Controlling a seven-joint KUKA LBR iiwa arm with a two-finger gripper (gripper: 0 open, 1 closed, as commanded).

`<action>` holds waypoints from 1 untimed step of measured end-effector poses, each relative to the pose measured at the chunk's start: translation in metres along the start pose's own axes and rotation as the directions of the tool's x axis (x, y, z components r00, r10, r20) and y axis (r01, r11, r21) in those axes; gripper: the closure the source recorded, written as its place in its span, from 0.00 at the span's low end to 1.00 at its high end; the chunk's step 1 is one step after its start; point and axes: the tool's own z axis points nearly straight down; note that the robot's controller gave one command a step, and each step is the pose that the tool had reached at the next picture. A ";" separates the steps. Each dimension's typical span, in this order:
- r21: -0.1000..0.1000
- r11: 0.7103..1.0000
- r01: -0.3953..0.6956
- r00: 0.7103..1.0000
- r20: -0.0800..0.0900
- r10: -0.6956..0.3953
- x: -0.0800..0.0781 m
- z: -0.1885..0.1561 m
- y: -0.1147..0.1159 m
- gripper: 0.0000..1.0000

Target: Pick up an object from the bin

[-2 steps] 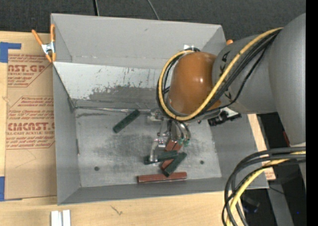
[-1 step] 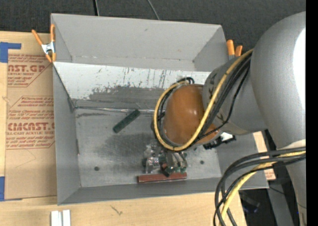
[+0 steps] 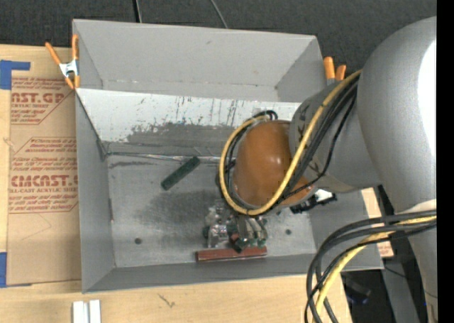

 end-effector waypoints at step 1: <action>-0.001 1.000 0.025 1.000 0.004 -0.025 0.003 -0.206 0.004 1.00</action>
Offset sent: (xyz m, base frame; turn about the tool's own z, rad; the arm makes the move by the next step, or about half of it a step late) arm 0.0000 0.0000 0.0000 0.0000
